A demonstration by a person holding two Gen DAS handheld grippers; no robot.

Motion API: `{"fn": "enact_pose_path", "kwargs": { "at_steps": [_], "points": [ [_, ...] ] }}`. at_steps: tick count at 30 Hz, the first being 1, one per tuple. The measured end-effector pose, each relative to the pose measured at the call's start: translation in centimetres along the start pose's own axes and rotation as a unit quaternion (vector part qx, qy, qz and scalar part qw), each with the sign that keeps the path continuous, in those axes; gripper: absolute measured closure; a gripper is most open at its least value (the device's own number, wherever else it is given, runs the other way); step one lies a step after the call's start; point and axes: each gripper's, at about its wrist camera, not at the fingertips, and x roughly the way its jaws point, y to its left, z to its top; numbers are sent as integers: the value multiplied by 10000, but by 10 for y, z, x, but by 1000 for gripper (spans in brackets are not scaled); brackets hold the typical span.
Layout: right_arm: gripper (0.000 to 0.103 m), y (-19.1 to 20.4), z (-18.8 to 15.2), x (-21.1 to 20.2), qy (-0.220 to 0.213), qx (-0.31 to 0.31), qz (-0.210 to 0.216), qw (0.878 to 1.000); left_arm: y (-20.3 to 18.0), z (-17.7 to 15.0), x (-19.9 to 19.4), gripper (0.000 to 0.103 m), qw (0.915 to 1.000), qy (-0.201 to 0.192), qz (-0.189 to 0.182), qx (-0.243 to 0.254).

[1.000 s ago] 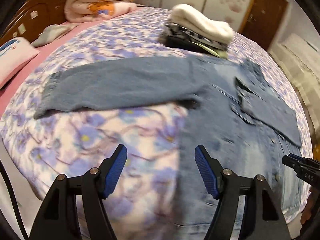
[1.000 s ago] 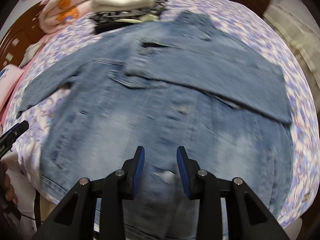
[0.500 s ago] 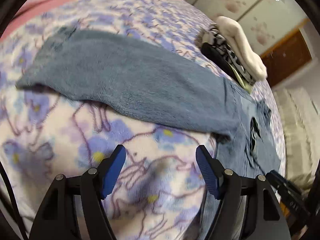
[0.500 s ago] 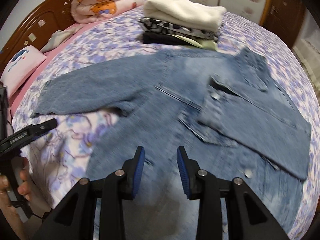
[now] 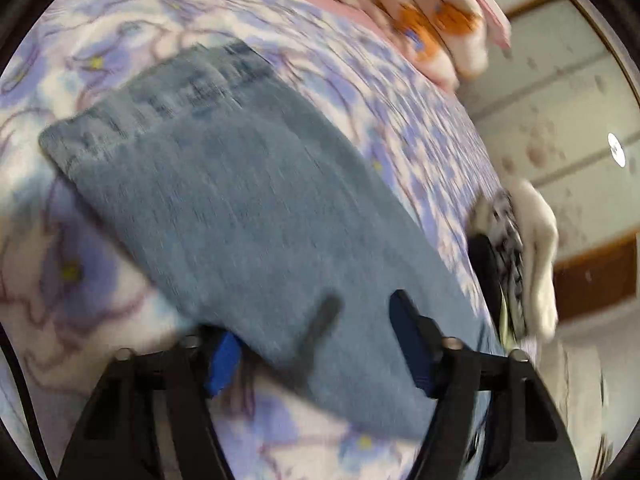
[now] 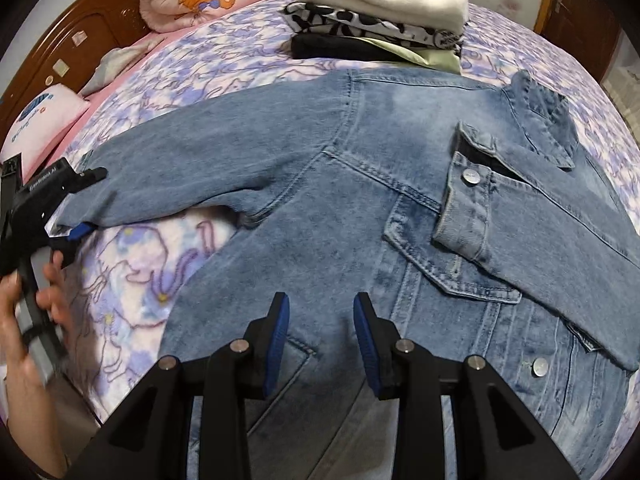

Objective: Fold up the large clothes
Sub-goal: 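Grasp the other sleeve cuff with the left tool, then fold the sleeve across the jacket front and open the left tool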

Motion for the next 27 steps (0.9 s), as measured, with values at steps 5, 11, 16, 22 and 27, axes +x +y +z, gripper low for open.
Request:
{"fn": "enact_pose_path", "kwargs": {
  "at_steps": [5,11,16,22,27],
  "points": [
    [70,-28,-6,1,40,326,46,9995,-32,8,2,99,9984,-148,368,412],
    [70,-64,-14,-8,-67,790,91,9968,-123,-26,-43,99,9801,-408,-169,1934],
    [70,-96,-22,-29,-344,1190,90,9923,-210,-104,-72,99,9383,-7,-1152,3260],
    [70,-146,-44,-54,-603,1716,-43,9833,-264,-224,-49,94,8779,1059,-1422,4447],
    [70,-184,-73,-57,-487,2116,-139,9760,-252,-295,-4,51,8493,1987,-931,4801]
  ]
}}
